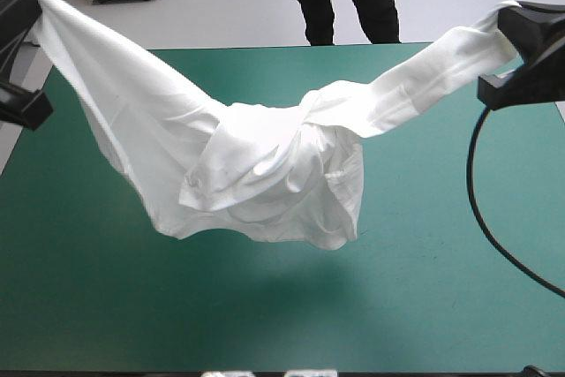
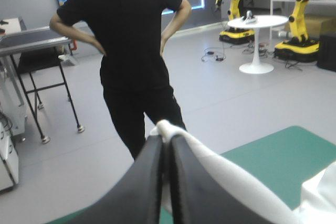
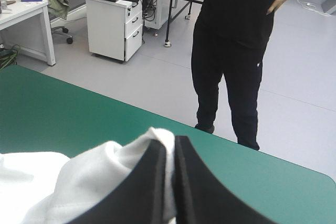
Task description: Fold the cloth
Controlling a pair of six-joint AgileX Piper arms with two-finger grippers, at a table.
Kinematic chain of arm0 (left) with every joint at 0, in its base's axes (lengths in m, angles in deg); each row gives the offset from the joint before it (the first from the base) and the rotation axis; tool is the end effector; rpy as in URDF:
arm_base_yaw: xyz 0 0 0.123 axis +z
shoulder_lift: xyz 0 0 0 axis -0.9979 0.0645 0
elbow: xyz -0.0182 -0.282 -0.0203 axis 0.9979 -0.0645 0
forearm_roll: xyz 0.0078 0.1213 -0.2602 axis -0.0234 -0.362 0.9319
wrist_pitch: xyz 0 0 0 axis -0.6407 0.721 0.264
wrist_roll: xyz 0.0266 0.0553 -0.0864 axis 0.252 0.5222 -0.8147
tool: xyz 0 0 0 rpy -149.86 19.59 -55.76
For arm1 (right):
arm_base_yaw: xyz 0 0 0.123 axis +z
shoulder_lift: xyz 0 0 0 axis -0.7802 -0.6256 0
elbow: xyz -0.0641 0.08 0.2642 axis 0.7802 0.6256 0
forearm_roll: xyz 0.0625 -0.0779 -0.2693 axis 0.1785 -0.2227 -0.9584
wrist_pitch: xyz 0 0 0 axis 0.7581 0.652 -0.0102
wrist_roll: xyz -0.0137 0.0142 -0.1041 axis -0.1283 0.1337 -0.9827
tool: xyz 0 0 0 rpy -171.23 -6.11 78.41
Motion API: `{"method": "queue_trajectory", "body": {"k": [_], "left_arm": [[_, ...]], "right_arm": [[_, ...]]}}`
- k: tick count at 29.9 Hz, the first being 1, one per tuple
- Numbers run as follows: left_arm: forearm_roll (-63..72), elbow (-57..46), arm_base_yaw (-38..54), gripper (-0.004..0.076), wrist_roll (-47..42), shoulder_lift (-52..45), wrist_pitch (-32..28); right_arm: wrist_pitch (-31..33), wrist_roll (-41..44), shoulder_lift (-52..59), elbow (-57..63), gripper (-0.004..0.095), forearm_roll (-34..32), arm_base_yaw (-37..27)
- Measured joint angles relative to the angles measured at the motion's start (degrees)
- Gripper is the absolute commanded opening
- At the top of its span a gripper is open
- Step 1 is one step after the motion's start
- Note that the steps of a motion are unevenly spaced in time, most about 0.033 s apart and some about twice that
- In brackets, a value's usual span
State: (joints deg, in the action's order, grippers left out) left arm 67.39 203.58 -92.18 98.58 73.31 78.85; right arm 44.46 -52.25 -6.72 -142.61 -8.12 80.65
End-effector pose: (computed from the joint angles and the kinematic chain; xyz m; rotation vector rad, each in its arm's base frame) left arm 0.1161 -0.0450 0.6517 0.4144 1.4900 -0.2331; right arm 0.1377 0.0571 0.6439 -0.3716 1.6879 0.1852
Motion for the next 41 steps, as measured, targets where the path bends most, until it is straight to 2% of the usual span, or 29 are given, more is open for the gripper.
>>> {"method": "queue_trajectory", "body": {"k": [7,12,17,20,26,34,37,40,41], "left_arm": [[-9.2,-16.2,-5.5,-0.0009,-3.3,-6.0,5.9],[-9.8,-28.6,-5.6,-0.0009,-4.1,-3.9,3.0],[-10.5,-36.9,-5.6,-0.0009,-4.5,1.9,-1.0],[-10.8,-39.0,-5.6,-0.0009,-4.5,6.4,-3.6],[-11.8,-39.5,-5.6,-0.0009,-4.5,15.7,-11.2],[-18.0,-39.6,-5.6,-0.0009,-7.6,26.0,-15.1],[-21.7,-39.6,-5.6,-0.0009,-10.7,29.2,-17.9],[-24.9,-39.6,-5.6,0.0000,-13.7,32.0,-21.3],[-25.7,-39.6,-5.6,0.0019,-14.3,32.7,-21.9]], "right_arm": [[0.0,3.8,9.6,13.2,-0.0017,-6.1,0.0],[-0.5,7.7,10.6,28.6,-0.0017,-8.0,0.0],[-10.5,15.6,7.4,44.6,-0.0017,-9.9,0.0],[-16.1,18.2,3.5,49.2,-0.0017,-10.6,0.0],[-23.9,20.7,-8.0,49.5,-0.0017,-10.3,-2.4],[-26.5,17.4,-23.3,44.7,-0.0017,-1.0,-9.6],[-27.6,16.2,-27.1,42.6,0.0000,0.5,-11.2],[-27.8,15.7,-29.8,40.6,0.0123,0.8,-12.2],[-27.9,15.7,-30.5,40.2,0.0196,1.0,-12.3]]}}
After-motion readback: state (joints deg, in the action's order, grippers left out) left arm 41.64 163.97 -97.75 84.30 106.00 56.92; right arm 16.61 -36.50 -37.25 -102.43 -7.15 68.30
